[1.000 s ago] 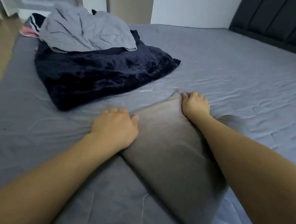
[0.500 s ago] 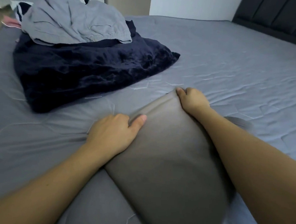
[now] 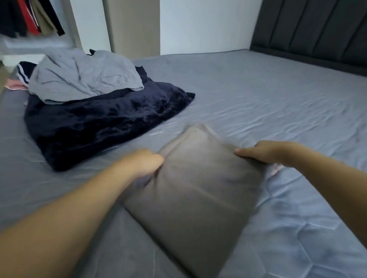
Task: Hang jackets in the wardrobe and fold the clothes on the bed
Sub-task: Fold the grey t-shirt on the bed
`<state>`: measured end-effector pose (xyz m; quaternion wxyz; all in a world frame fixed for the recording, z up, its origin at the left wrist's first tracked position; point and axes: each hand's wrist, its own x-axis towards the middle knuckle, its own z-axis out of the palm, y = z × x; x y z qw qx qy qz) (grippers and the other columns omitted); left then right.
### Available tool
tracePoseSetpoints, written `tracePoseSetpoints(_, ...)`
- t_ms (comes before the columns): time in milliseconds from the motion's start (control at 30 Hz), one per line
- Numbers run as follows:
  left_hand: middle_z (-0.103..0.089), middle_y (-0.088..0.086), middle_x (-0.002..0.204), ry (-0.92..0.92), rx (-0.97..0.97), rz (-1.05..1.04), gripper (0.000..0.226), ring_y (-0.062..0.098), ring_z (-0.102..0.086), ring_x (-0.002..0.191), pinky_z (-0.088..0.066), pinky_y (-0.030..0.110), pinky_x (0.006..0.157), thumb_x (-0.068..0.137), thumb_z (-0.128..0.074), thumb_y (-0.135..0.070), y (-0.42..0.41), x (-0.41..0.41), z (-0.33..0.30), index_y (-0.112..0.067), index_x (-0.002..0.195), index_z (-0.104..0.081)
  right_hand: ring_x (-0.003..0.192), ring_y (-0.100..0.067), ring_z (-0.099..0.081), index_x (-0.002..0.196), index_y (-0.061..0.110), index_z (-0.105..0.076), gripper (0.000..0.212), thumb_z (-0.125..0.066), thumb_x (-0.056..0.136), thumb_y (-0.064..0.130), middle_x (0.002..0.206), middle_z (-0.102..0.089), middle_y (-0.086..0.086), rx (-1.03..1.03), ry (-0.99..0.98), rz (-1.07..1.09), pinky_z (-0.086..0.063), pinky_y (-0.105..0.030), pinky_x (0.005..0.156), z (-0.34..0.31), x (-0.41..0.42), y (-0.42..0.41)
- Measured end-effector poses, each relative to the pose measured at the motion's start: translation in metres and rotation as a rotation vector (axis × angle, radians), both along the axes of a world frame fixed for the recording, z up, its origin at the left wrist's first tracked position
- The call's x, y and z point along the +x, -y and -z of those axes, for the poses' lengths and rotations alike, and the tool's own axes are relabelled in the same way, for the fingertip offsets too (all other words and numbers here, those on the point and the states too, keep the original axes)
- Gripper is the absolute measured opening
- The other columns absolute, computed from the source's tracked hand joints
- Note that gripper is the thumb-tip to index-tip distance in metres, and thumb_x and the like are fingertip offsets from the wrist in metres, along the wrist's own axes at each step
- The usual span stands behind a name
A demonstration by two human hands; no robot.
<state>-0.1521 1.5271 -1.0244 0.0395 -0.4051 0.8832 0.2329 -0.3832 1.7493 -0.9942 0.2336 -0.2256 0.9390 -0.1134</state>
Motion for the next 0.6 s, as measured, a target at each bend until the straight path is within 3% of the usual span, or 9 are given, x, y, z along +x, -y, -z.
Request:
tracePoseSetpoints(67, -0.054, 0.013, 0.138, -0.061, 0.078, -0.011, 0.056, 0.029, -0.057, 0.114, -0.042, 0.028, 0.083, 0.087, -0.05, -0.046, -0.001, -0.016, -0.014, -0.011, 0.13, -0.058, 0.081, -0.026, -0.064, 0.116, 0.012, -0.056, 0.068, -0.054, 0.082, 0.071, 0.111, -0.053, -0.007, -0.116, 0.082, 0.073, -0.057, -0.03, 0.057, 0.003, 0.007, -0.017)
tracePoseSetpoints(133, -0.056, 0.008, 0.137, -0.193, 0.169, -0.04, 0.062, 0.027, -0.058, 0.111, -0.046, 0.03, 0.09, 0.082, -0.054, -0.052, -0.004, -0.036, -0.019, -0.014, 0.131, -0.058, 0.075, -0.026, -0.064, 0.107, 0.006, -0.062, 0.065, -0.049, 0.088, 0.067, 0.102, -0.06, -0.011, -0.163, 0.034, 0.062, -0.051, -0.025, 0.05, 0.011, 0.011, -0.023)
tracePoseSetpoints(233, -0.052, 0.011, 0.141, -0.257, 0.187, -0.062, 0.063, 0.031, -0.054, 0.12, -0.043, 0.034, 0.097, 0.093, -0.048, -0.053, -0.015, -0.071, -0.017, -0.009, 0.138, -0.05, 0.087, -0.031, -0.064, 0.084, 0.006, -0.063, 0.062, -0.042, 0.093, 0.063, 0.097, -0.066, -0.019, -0.171, -0.119, -0.004, -0.045, -0.029, 0.064, 0.032, 0.015, -0.022)
tracePoseSetpoints(400, -0.061, 0.018, 0.128, -0.134, -0.181, -0.027, 0.061, 0.036, -0.057, 0.116, -0.043, 0.039, 0.09, 0.1, -0.031, -0.056, -0.027, -0.112, 0.019, -0.007, 0.122, -0.062, 0.096, -0.031, -0.061, 0.069, 0.018, -0.051, 0.06, -0.031, 0.092, 0.069, 0.095, -0.067, -0.012, -0.313, -0.343, 0.072, -0.045, -0.037, 0.077, 0.073, 0.023, -0.033)
tracePoseSetpoints(500, -0.064, 0.02, 0.121, -0.139, -0.332, -0.036, 0.06, 0.037, -0.059, 0.111, -0.044, 0.04, 0.086, 0.104, -0.025, -0.047, -0.028, -0.116, 0.036, -0.004, 0.114, -0.065, 0.099, -0.034, -0.06, 0.07, 0.017, -0.05, 0.062, -0.026, 0.093, 0.07, 0.1, -0.067, -0.013, -0.316, -0.395, 0.069, -0.044, -0.039, 0.079, 0.078, 0.019, -0.03)
tracePoseSetpoints(600, -0.065, 0.02, 0.119, -0.128, -0.4, -0.044, 0.06, 0.037, -0.06, 0.109, -0.044, 0.04, 0.085, 0.105, -0.021, -0.043, -0.033, -0.115, 0.03, -0.004, 0.113, -0.066, 0.107, -0.034, -0.059, 0.091, 0.018, -0.063, 0.063, -0.023, 0.095, 0.067, 0.112, -0.066, -0.014, -0.253, -0.401, 0.064, -0.043, -0.04, 0.085, 0.076, 0.019, -0.026)
